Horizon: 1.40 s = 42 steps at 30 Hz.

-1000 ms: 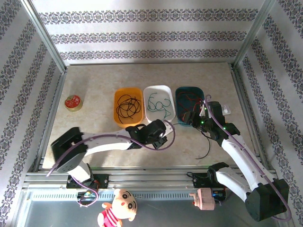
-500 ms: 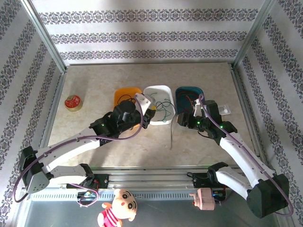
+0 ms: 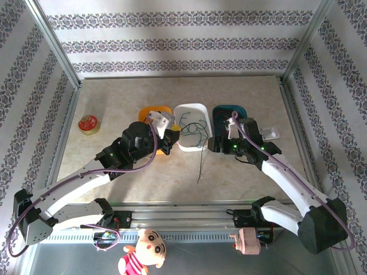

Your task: Untangle the cables

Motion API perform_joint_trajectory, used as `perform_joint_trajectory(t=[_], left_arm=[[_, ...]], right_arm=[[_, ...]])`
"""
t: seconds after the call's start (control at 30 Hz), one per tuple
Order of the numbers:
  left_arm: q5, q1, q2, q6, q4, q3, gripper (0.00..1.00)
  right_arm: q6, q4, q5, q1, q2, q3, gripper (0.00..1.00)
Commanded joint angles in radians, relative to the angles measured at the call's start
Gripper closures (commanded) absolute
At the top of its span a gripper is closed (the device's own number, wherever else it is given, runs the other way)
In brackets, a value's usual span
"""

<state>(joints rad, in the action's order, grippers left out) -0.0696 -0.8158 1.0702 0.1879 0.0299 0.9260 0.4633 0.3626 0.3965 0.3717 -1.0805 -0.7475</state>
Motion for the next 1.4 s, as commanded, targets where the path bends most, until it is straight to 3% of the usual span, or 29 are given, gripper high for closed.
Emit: perform_joint_trajectory(t=[0.0, 0.2, 0.3, 0.37, 0.53, 0.6, 0.77, 1.0, 1.13, 1.37], left_arm=[[-0.036, 0.014, -0.018, 0.022, -0.042, -0.007, 1.0], [-0.065, 0.015, -0.018, 0.053, -0.064, -0.012, 1.0], [-0.072, 0.018, -0.031, 0.069, -0.072, -0.019, 1.0], [-0.076, 0.021, -0.042, 0.076, -0.069, -0.023, 1.0], [-0.043, 0.036, -0.069, 0.082, -0.042, -0.041, 1.0], [-0.033, 0.047, -0.071, 0.086, -0.032, -0.056, 1.0], [-0.058, 0.066, -0.032, 0.11, -0.027, -0.124, 1.0], [-0.198, 0.049, 0.092, 0.111, -0.132, -0.184, 0.99], [-0.223, 0.046, 0.123, 0.111, -0.206, -0.191, 0.91], [-0.223, 0.046, 0.134, 0.078, -0.236, -0.182, 0.62]], right_arm=[[-0.024, -0.086, -0.013, 0.024, -0.064, -0.054, 0.31], [-0.036, -0.163, -0.03, 0.067, -0.19, -0.119, 0.32], [-0.055, -0.184, -0.091, 0.066, -0.218, -0.139, 0.37], [-0.071, -0.196, -0.101, 0.057, -0.229, -0.149, 0.49], [-0.083, -0.192, -0.085, 0.046, -0.217, -0.159, 0.94], [-0.073, -0.188, -0.088, 0.042, -0.185, -0.154, 1.0], [0.001, -0.204, -0.036, 0.018, -0.08, -0.147, 1.0], [0.167, -0.332, 0.165, 0.015, -0.031, -0.166, 1.0], [0.287, -0.438, 0.253, 0.024, -0.053, -0.177, 1.0], [0.352, -0.485, 0.295, 0.055, -0.087, -0.199, 1.0]])
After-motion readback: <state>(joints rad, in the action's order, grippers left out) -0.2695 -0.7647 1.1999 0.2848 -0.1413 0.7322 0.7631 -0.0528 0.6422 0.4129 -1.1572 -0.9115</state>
